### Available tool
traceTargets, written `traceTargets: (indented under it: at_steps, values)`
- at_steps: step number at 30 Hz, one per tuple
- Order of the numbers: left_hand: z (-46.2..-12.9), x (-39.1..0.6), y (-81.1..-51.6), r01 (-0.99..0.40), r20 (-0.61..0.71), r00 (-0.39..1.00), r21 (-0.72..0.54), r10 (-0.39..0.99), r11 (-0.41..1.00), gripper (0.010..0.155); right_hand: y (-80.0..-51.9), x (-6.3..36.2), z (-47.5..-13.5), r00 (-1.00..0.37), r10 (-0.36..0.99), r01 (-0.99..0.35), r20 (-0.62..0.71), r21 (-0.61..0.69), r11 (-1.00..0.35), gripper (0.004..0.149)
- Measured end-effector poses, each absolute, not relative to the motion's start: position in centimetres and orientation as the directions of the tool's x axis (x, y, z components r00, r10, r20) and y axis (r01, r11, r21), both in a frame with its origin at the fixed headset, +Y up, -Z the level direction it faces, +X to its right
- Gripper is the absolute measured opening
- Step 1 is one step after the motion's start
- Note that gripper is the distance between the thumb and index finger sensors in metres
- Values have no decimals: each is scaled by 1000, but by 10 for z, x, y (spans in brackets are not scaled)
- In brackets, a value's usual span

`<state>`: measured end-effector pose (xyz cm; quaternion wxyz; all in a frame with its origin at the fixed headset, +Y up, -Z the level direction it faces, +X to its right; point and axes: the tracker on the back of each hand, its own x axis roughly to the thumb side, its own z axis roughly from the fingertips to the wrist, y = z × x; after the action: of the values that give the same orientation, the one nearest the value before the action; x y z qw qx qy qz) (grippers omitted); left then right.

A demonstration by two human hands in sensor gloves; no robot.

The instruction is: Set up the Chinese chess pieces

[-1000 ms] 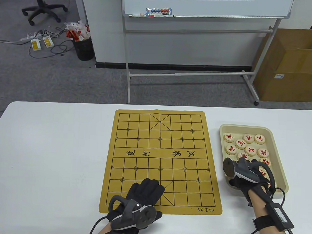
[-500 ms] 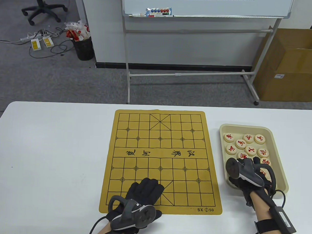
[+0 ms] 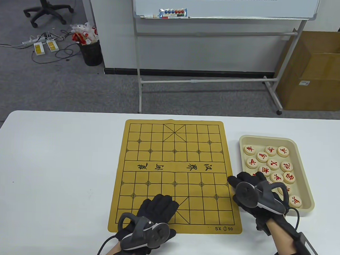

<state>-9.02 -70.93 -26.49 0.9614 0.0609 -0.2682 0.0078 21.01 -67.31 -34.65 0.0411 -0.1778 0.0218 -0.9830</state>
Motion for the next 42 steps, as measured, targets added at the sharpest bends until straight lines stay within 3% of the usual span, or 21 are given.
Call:
traceTargets:
  at_steps: [7, 12, 16, 20, 25, 28, 31, 34, 37, 42]
  values:
    - [-265, -90, -710, -38, 516, 857, 105, -21, 994, 86, -715, 154, -334, -851, -206, 336, 482, 199, -921, 74]
    - [-265, -90, -710, -30, 515, 857, 103, -27, 994, 86, -744, 135, -331, -810, -269, 459, 522, 276, -845, 77]
    - [-266, -90, -710, -33, 514, 857, 104, -25, 994, 85, -755, 129, -329, -766, -353, 542, 536, 244, -804, 78]
    - [-266, -90, -710, -32, 518, 855, 99, -24, 995, 85, -744, 132, -330, -795, -319, 500, 516, 259, -826, 82]
    - [-266, -90, -710, -35, 518, 855, 102, -23, 994, 85, -700, 161, -338, -892, -199, 250, 405, 76, -965, 73]
    - [-266, -89, -711, -34, 517, 855, 102, -24, 994, 86, -682, 195, -345, -957, -127, 123, 259, -33, -992, 72]
    - [-266, -89, -711, -31, 517, 856, 101, -26, 994, 85, -671, 235, -358, -991, -88, 78, 95, -112, -991, 71]
    - [-266, -89, -711, -29, 516, 856, 102, -28, 994, 85, -671, 270, -366, -997, -67, 70, -37, -95, -993, 68]
    - [-266, -89, -712, -24, 515, 857, 100, -31, 995, 85, -684, 299, -376, -989, -67, 68, -130, 1, -998, 63]
    - [-266, -89, -712, -16, 513, 858, 95, -35, 995, 85, -716, 319, -388, -975, -135, 105, -175, 170, -980, 63]
